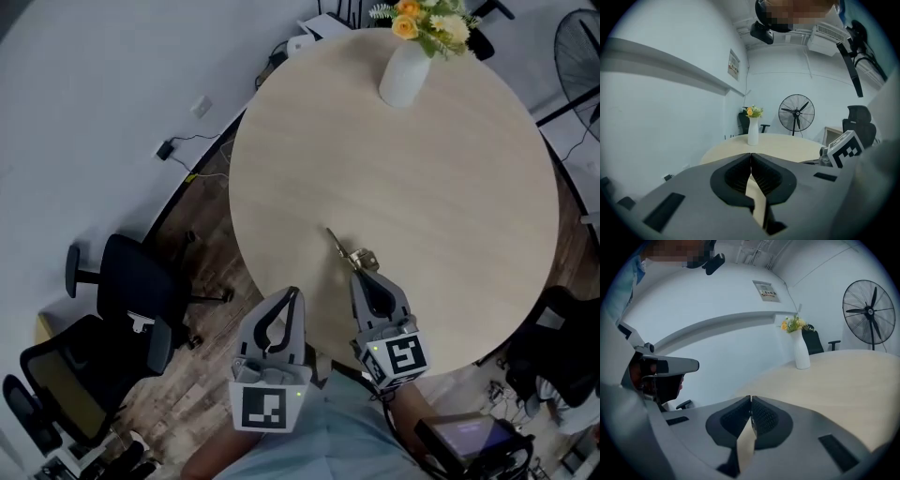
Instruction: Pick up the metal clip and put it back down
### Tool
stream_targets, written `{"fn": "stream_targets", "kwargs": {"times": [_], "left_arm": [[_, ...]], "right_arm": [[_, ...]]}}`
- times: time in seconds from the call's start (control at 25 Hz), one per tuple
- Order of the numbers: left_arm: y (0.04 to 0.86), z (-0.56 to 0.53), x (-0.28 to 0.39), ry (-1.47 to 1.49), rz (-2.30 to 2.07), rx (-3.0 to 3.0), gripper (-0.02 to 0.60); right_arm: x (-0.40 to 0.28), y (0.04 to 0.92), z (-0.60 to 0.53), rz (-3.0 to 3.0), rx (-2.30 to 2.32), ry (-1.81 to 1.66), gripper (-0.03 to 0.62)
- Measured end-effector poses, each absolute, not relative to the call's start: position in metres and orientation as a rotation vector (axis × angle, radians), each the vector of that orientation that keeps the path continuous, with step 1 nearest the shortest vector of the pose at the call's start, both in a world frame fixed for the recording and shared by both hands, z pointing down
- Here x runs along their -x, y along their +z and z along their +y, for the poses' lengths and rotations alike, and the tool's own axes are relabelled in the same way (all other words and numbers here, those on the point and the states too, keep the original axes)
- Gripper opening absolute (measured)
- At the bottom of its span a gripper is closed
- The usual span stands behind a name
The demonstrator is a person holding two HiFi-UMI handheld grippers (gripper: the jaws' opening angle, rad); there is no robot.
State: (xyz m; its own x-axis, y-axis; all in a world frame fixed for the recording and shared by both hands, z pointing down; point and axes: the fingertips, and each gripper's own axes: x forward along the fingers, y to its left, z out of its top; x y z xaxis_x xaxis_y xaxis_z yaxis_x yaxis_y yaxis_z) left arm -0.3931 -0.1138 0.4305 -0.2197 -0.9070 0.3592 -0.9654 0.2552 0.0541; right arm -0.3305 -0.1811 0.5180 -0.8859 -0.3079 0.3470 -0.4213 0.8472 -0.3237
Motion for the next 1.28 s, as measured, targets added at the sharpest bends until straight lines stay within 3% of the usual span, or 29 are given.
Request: {"fn": "stream_targets", "kwargs": {"times": [0.72, 1.28], "left_arm": [[0.487, -0.135, 0.418, 0.292, -2.076, -1.713, 0.02], [0.42, -0.145, 0.35, 0.245, -2.12, -1.883, 0.02]], "right_arm": [[0.336, 0.568, -0.223, -2.647, -0.723, 0.555, 0.054], [0.271, 0.483, -0.229, -2.762, -0.854, 0.412, 0.054]]}}
